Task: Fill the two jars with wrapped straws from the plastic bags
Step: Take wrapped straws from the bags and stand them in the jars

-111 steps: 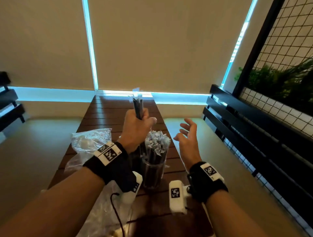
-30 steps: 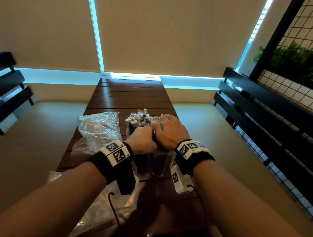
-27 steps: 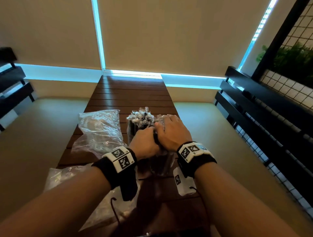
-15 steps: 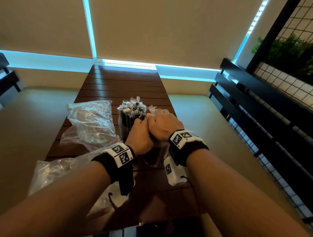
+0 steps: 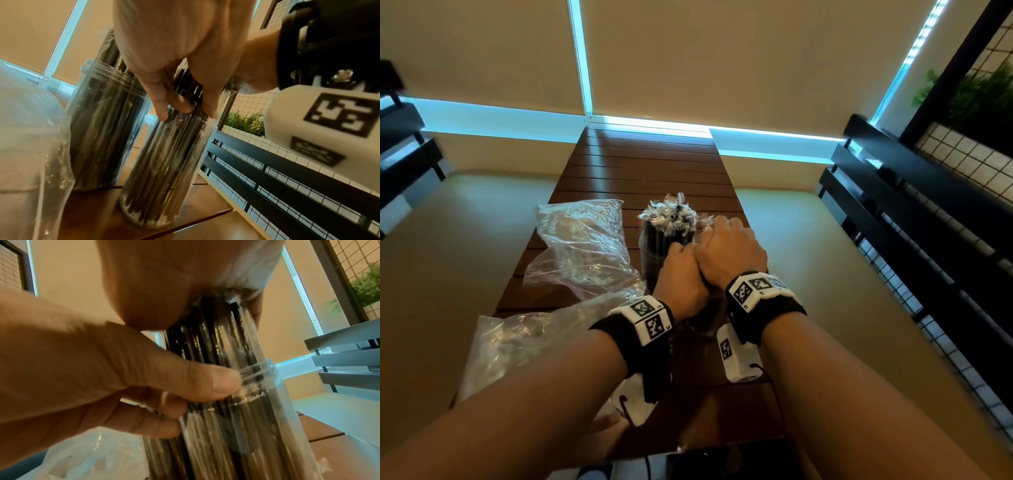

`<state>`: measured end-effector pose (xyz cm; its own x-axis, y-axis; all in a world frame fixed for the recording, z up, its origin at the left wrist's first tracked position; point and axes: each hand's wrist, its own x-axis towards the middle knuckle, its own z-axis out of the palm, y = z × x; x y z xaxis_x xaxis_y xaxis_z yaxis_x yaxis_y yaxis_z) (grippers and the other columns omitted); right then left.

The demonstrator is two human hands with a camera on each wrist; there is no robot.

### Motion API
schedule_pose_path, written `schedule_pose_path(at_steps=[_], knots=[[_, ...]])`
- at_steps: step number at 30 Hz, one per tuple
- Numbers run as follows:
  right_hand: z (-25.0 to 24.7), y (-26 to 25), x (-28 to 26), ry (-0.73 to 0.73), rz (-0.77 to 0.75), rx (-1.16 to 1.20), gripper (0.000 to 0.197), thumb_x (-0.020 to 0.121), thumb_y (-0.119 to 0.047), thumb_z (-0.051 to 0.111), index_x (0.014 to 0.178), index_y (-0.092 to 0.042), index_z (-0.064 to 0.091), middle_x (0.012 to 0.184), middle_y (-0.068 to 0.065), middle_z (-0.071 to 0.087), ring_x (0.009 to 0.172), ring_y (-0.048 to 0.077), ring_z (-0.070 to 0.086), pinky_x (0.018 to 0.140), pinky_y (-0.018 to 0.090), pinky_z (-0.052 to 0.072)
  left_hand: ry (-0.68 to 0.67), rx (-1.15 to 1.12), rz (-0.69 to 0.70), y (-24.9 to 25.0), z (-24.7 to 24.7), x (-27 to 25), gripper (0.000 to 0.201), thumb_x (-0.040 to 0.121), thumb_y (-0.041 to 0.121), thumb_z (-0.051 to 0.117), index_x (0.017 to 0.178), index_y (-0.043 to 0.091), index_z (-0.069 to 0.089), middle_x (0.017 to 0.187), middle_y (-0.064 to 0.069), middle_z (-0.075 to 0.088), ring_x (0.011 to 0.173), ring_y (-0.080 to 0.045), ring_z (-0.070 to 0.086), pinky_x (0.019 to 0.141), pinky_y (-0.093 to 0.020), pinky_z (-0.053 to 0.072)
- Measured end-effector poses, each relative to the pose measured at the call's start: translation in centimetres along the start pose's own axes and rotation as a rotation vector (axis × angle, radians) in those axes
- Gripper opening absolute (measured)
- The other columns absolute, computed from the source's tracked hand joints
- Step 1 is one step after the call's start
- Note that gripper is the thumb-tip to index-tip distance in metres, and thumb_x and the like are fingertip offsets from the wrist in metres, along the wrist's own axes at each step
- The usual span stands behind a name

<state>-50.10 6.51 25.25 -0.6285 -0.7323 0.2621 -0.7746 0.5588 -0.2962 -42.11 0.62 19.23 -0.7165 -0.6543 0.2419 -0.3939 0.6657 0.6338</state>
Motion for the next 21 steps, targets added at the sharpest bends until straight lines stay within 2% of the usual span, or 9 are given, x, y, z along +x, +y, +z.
schedule_pose_path(at_steps=[2,3,6,9,11,13,15,18,21], knots=[[0.0,0.8,0.3,-0.031,-0.019,0.107,0.047,0.098,-0.052,0.033,0.127,-0.02,0.049,0.131,0.008,0.053,0.119,0.031,0.051,0.092,0.046,0.044,-0.039,-0.025,0.004,0.5,-0.9,-0.2,0.032,0.075,0.032,0.073,0.097,0.014,0.057,0.09,0.002,0.055,0.088,-0.019,0.046,0.061,-0.021,0.029],[-0.2,1.3,0.4,-0.03,-0.032,0.227,0.059,0.094,-0.062,0.033,0.138,-0.023,0.042,0.141,0.007,0.047,0.127,0.03,0.048,0.099,0.048,0.043,-0.068,-0.042,0.012,0.9,-1.8,-0.3,0.035,0.07,0.035,0.076,0.092,0.015,0.058,0.087,0.002,0.058,0.085,-0.018,0.05,0.064,-0.025,0.037],[-0.7,3.3,-0.8,0.145,0.046,0.729,0.091,0.079,-0.081,0.035,0.152,-0.03,0.02,0.155,0.003,0.028,0.139,0.021,0.035,0.112,0.046,0.034,-0.06,-0.041,-0.025,1.4,-4.8,-1.0,0.02,0.071,0.023,0.072,0.087,0.016,0.061,0.081,0.004,0.064,0.078,-0.016,0.063,0.068,-0.034,0.054],[-0.4,4.8,-2.4,0.212,0.049,0.688,0.092,0.077,-0.081,0.039,0.151,-0.03,0.022,0.156,0.002,0.027,0.141,0.019,0.031,0.114,0.049,0.031,0.317,-0.061,-0.107,0.8,-7.8,-1.1,0.025,0.071,0.011,0.064,0.092,0.021,0.055,0.087,0.006,0.055,0.074,-0.013,0.055,0.062,-0.027,0.047],[0.0,4.9,-2.6,0.176,-0.037,0.474,0.083,0.083,-0.076,0.038,0.151,-0.031,0.025,0.158,0.001,0.026,0.144,0.02,0.026,0.116,0.053,0.027,0.454,0.011,-0.032,0.5,-9.3,0.4,0.032,0.076,0.013,0.065,0.106,0.018,0.055,0.106,0.001,0.052,0.086,-0.015,0.054,0.07,-0.025,0.046],[-0.1,4.0,-2.1,0.119,-0.077,0.341,0.074,0.088,-0.07,0.035,0.152,-0.033,0.028,0.161,0.001,0.023,0.147,0.021,0.022,0.117,0.053,0.022,0.386,0.144,0.087,0.4,-10.1,3.0,0.041,0.087,0.021,0.059,0.127,0.015,0.053,0.131,-0.007,0.047,0.116,-0.021,0.05,0.094,-0.033,0.045],[-0.4,2.9,-1.5,0.088,-0.115,0.255,0.07,0.09,-0.063,0.033,0.151,-0.03,0.033,0.161,0.003,0.025,0.147,0.023,0.024,0.117,0.05,0.023,0.195,0.344,0.14,0.1,-9.6,5.4,0.048,0.098,0.033,0.045,0.142,0.016,0.044,0.151,-0.011,0.036,0.139,-0.028,0.034,0.112,-0.048,0.035],[-0.6,1.7,-0.7,0.026,-0.158,0.215,0.062,0.094,-0.051,0.035,0.15,-0.024,0.038,0.159,0.005,0.029,0.146,0.022,0.026,0.116,0.043,0.026,-0.122,0.456,0.05,-0.9,-7.9,7.0,0.054,0.104,0.04,0.027,0.153,0.017,0.027,0.164,-0.009,0.016,0.151,-0.029,0.012,0.118,-0.058,0.018],[0.0,1.6,-0.3,0.006,-0.159,0.236,0.052,0.099,-0.04,0.04,0.148,-0.022,0.04,0.156,0.003,0.034,0.143,0.021,0.03,0.113,0.042,0.032,-0.18,0.383,0.008,-1.4,-6.7,6.8,0.055,0.105,0.038,0.023,0.154,0.013,0.025,0.163,-0.009,0.02,0.152,-0.027,0.011,0.12,-0.055,0.013]])
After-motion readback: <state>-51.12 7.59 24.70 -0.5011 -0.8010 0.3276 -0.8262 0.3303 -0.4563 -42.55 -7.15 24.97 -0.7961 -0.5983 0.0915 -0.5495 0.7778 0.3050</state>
